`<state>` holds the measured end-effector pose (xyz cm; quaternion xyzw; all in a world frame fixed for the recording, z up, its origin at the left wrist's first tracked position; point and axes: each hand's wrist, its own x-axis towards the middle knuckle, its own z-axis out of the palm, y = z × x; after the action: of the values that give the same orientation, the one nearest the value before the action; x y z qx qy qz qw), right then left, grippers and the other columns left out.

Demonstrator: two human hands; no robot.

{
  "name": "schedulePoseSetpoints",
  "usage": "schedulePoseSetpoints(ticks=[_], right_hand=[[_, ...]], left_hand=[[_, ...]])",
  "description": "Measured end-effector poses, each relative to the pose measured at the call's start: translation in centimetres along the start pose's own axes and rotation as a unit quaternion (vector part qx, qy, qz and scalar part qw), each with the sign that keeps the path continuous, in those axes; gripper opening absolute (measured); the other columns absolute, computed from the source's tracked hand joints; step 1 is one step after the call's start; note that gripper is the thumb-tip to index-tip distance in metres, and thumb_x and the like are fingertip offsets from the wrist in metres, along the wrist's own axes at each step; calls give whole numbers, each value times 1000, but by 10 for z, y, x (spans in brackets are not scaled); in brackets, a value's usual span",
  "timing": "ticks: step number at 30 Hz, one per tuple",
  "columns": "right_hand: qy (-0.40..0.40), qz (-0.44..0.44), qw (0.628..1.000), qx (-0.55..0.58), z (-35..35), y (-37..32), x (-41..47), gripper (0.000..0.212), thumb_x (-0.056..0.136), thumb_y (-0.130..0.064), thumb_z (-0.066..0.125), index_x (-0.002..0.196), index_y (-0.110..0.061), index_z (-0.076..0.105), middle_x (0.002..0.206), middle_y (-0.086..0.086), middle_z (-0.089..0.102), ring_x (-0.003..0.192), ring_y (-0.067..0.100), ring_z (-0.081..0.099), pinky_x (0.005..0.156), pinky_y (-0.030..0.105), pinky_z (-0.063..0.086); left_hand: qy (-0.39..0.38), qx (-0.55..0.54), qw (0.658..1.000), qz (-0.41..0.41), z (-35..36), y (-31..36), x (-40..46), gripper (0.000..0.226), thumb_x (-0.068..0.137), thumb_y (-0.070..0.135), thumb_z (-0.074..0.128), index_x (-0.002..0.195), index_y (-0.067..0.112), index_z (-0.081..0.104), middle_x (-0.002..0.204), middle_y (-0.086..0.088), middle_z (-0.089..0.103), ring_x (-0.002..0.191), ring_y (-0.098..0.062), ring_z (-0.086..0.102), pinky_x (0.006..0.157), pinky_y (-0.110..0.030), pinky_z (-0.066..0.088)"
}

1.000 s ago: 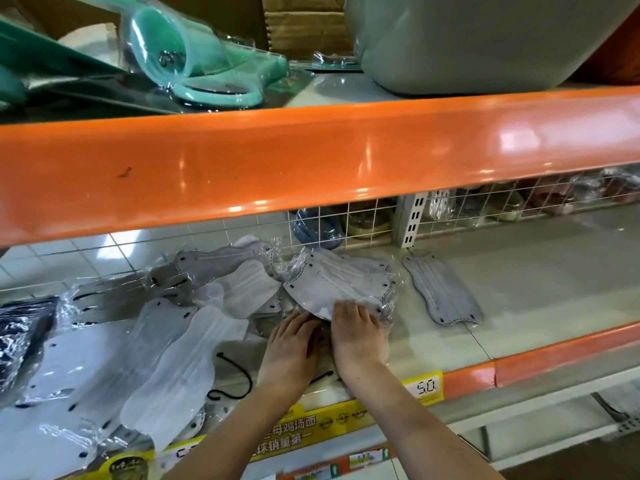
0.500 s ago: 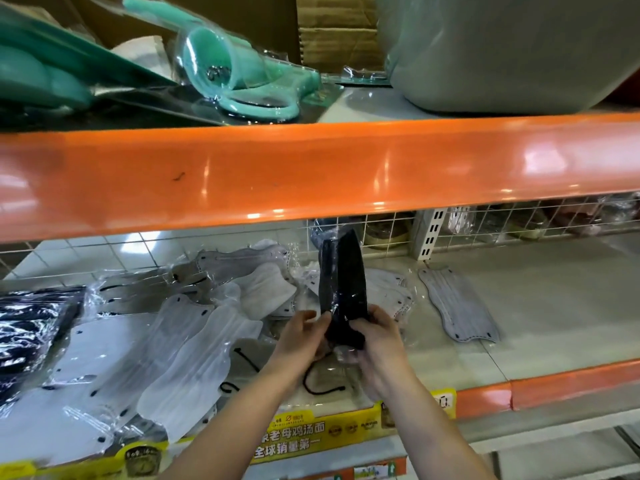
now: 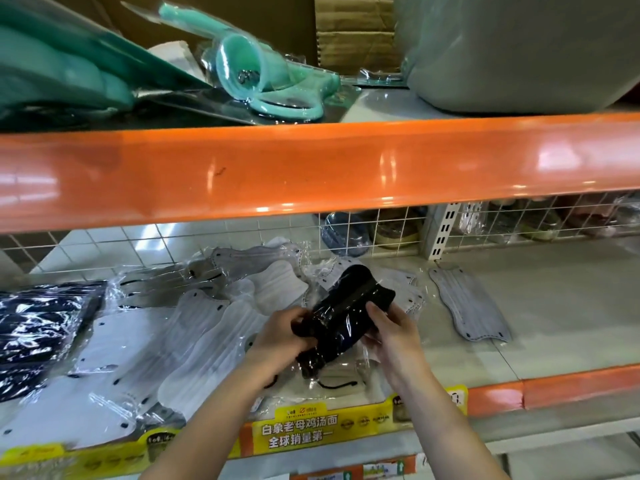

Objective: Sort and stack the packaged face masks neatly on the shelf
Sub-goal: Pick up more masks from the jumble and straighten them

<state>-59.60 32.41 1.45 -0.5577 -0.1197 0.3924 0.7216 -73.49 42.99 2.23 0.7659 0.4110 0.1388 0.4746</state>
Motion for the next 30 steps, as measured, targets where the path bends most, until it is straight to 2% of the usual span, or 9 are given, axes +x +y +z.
schedulePoseSetpoints(ticks=[4, 7, 10, 12, 15, 17, 20, 25, 30], right_hand=[[15, 46, 996, 81, 7, 6, -2, 9, 92, 1, 55, 94, -5, 62, 81, 11, 70, 65, 16, 68, 51, 26, 53], [8, 84, 980, 181, 20, 14, -6, 12, 91, 6, 53, 91, -3, 60, 71, 10, 70, 57, 17, 67, 49, 25, 54], [-14, 113, 966, 232, 32, 20, -12, 12, 91, 7, 51, 93, -1, 60, 73, 13, 70, 59, 20, 68, 52, 25, 56], [-21, 106, 968, 226, 41, 25, -16, 16, 90, 8, 52, 101, -1, 60, 82, 15, 71, 66, 21, 70, 56, 27, 57], [46, -41, 998, 1, 50, 28, -23, 22, 88, 4, 59, 108, -6, 55, 98, 13, 66, 80, 17, 65, 72, 18, 52], [104, -201, 960, -162, 55, 26, -26, 31, 87, 3, 62, 115, -6, 50, 105, 7, 59, 92, 11, 59, 78, 8, 44], [13, -381, 875, -299, 68, 25, -28, 36, 86, -22, 65, 119, -15, 53, 115, -1, 55, 111, 7, 52, 95, 15, 40], [-207, -420, 691, -550, 110, 52, -25, 49, 81, -34, 56, 127, -17, 57, 129, 0, 56, 122, 19, 51, 100, 33, 45], [-221, -362, 674, -604, 160, 78, -29, 55, 88, 2, 45, 140, -15, 46, 143, 4, 47, 132, 20, 43, 108, 25, 30]], left_hand=[[111, 282, 951, 66, -4, -6, -9, 66, 91, 38, 58, 147, 26, 26, 147, 1, 35, 135, -20, 33, 111, -36, 29], [167, 390, 881, 209, 2, -6, -20, 68, 83, 61, 50, 138, 21, 44, 136, -3, 53, 125, -25, 51, 101, -42, 42], [171, 416, 850, 275, 5, -21, -23, 74, 56, 33, 85, 123, 15, 59, 117, -6, 66, 107, -27, 64, 86, -43, 52], [214, 374, 860, 274, -5, -25, -27, 72, 45, 0, 83, 114, 15, 67, 106, -3, 70, 92, -24, 68, 78, -37, 54], [286, 336, 851, 285, -26, -32, -32, 60, 44, -11, 75, 97, 17, 73, 92, 0, 73, 77, -21, 70, 70, -32, 54], [307, 338, 840, 293, -42, -39, -34, 50, 53, -10, 68, 95, 16, 74, 93, -1, 73, 78, -22, 71, 71, -33, 54], [334, 333, 831, 294, -65, -49, -35, 50, 52, -15, 71, 93, 13, 75, 93, -4, 74, 77, -23, 71, 70, -34, 55], [343, 339, 825, 296, -100, -64, -42, 40, 71, 5, 46, 95, 17, 75, 94, 0, 73, 80, -21, 70, 70, -30, 54], [333, 357, 816, 309, -143, -105, -46, 44, 60, -7, 58, 94, 16, 75, 94, 0, 73, 81, -21, 70, 70, -30, 55]])
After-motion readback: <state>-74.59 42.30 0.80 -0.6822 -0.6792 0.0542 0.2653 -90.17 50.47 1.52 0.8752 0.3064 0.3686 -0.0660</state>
